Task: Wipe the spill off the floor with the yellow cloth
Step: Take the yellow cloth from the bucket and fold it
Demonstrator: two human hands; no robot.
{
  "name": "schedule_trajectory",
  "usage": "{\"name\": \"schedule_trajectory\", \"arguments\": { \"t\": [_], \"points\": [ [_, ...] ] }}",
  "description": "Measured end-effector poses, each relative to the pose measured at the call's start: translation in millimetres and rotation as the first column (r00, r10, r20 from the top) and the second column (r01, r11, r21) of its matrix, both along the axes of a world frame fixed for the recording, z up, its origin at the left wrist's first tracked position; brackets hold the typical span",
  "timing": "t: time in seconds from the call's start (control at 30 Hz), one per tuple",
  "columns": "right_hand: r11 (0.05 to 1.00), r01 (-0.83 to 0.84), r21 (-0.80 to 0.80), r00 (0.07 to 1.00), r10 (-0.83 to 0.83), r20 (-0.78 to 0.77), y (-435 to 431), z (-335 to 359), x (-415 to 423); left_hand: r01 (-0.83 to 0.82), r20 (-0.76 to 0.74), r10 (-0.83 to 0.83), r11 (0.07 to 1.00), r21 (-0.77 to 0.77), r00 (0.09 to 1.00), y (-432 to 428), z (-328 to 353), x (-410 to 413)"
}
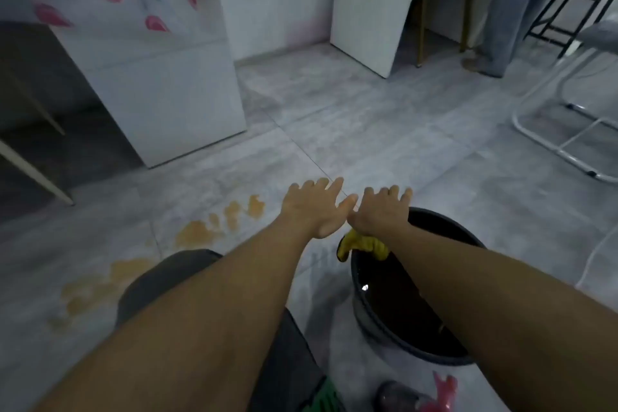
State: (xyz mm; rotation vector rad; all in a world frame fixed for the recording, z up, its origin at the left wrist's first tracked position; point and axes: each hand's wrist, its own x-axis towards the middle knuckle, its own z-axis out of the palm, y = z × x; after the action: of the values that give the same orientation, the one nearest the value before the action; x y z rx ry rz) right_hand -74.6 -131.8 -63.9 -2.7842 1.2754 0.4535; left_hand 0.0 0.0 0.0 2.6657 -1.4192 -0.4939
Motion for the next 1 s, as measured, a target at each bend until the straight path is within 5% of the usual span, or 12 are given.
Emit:
{"name": "schedule_trajectory", "arguments": {
  "t": [0.13,0.53,0.8,1.0],
  "points": [
    [0.995,0.082,0.065,0.99,-0.074,-0.121,-6.5,-22.4,-9.4,0.03,-0.052,-0.028,0.998,0.048,0.998,2.6,-18.9,-12.5],
    [0.957,-0.29,-0.009,0.939,0.286,0.192,-10.1,-29.3,-3.4,-0.002,0.01,0.0,0.988,0.152,1.0,17.3,7.5,21.4],
    [0.918,-0.396,-0.001,0.756,0.326,0.568,38.3,42.2,37.8,-0.073,0.164,0.054,0.991,0.111,0.985,77.3,55.8,85.3],
    [0.738,-0.66,-0.14,0.505,0.574,0.645,111.0,82.9,112.8,-0.193,0.376,0.19,0.981,-0.029,0.907,149.0,68.5,127.6]
  ]
}}
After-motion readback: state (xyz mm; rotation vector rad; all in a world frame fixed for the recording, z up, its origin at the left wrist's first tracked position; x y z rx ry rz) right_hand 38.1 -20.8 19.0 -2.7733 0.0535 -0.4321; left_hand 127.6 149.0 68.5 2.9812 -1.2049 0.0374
